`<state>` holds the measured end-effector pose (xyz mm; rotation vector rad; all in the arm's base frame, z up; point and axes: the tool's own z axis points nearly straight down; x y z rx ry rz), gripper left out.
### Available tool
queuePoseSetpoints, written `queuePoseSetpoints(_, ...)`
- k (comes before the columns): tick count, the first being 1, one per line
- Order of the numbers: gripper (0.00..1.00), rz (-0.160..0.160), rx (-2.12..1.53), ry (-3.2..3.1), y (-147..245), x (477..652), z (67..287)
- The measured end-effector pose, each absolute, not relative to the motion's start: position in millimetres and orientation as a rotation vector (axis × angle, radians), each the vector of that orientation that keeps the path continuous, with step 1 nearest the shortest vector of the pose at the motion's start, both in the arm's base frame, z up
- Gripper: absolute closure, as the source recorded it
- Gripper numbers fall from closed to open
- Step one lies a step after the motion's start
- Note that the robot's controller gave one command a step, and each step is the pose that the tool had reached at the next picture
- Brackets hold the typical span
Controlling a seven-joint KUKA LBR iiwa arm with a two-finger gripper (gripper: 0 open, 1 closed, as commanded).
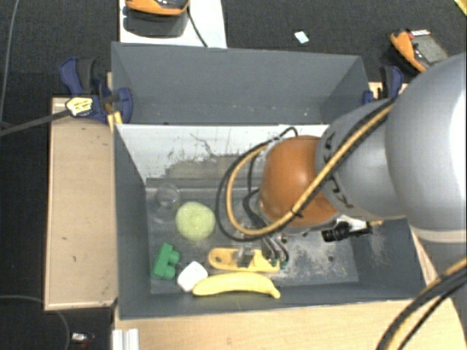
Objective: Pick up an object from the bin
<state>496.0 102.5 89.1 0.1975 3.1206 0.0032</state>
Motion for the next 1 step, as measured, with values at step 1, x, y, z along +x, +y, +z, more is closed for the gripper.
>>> queuePoseSetpoints(1,1.0,0.005,0.522,3.084,114.5,492.1,124.1)
